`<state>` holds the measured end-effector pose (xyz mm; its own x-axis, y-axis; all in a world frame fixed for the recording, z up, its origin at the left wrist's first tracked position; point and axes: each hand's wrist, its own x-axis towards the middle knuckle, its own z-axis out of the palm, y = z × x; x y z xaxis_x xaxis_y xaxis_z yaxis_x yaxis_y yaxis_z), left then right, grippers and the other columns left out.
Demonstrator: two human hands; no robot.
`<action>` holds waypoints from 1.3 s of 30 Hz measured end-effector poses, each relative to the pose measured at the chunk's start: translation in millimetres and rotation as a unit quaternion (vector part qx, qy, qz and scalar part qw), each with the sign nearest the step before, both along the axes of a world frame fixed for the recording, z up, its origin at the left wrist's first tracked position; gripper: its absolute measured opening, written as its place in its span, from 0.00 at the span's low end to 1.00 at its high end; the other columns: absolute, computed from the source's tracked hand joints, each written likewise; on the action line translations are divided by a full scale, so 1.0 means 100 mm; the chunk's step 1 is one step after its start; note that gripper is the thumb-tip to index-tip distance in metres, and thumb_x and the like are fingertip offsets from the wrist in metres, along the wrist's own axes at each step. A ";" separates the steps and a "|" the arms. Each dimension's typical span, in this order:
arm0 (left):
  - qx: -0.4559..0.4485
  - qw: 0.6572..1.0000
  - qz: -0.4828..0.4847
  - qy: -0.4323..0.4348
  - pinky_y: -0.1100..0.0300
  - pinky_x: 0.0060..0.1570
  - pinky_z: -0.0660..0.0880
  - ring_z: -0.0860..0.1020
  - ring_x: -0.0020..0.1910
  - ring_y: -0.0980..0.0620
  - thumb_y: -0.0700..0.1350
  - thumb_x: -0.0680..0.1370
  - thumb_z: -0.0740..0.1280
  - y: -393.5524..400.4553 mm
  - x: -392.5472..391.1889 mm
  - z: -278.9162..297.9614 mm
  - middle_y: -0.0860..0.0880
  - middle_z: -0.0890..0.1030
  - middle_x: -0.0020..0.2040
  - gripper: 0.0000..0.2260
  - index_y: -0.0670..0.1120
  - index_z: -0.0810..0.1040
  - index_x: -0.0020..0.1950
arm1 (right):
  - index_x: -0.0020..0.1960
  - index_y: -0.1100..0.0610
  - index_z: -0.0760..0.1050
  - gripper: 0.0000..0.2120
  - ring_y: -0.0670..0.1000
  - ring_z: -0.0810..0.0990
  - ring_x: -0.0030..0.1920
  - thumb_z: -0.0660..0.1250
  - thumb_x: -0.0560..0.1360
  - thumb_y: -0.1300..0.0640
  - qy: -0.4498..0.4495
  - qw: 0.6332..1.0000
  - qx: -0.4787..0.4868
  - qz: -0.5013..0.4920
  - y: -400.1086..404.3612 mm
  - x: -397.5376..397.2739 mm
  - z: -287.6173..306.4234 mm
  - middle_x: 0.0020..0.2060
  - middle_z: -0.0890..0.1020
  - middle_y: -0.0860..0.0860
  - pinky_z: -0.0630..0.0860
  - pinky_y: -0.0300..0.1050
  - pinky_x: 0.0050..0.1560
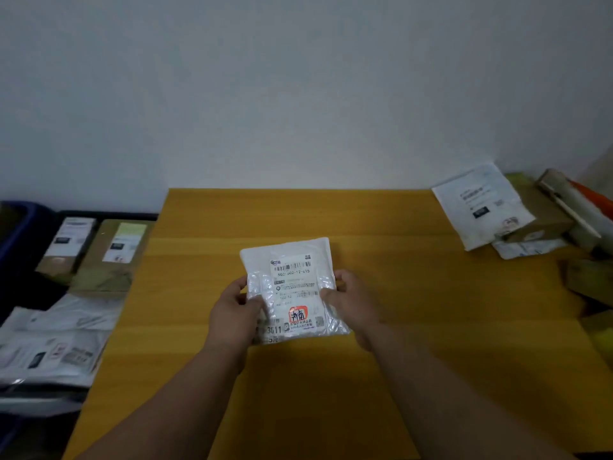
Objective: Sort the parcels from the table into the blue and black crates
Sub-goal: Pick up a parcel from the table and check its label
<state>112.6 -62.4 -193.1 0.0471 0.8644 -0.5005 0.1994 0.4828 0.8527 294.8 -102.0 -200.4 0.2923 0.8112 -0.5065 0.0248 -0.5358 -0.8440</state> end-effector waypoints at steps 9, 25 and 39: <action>0.039 0.995 0.087 -0.013 0.42 0.36 0.80 0.83 0.41 0.45 0.36 0.81 0.63 0.07 -1.18 0.15 0.45 0.83 0.48 0.18 0.53 0.74 0.67 | 0.58 0.54 0.73 0.09 0.56 0.85 0.47 0.63 0.80 0.63 0.004 0.997 0.032 0.075 0.30 -1.09 0.10 0.51 0.83 0.54 0.83 0.60 0.48; 0.046 0.978 0.201 -0.023 0.50 0.36 0.80 0.83 0.47 0.47 0.37 0.81 0.62 0.06 -1.46 0.13 0.48 0.82 0.51 0.17 0.52 0.74 0.67 | 0.59 0.57 0.76 0.09 0.54 0.85 0.42 0.64 0.81 0.56 0.045 0.986 0.008 0.160 0.64 -1.28 0.09 0.49 0.85 0.54 0.78 0.45 0.37; 0.034 0.971 0.232 0.042 0.48 0.47 0.81 0.81 0.48 0.49 0.38 0.80 0.62 0.27 -3.14 0.05 0.53 0.81 0.48 0.15 0.51 0.75 0.65 | 0.59 0.58 0.76 0.13 0.58 0.85 0.47 0.66 0.75 0.66 0.042 0.975 -0.014 0.217 0.97 -2.93 0.02 0.50 0.85 0.57 0.82 0.52 0.45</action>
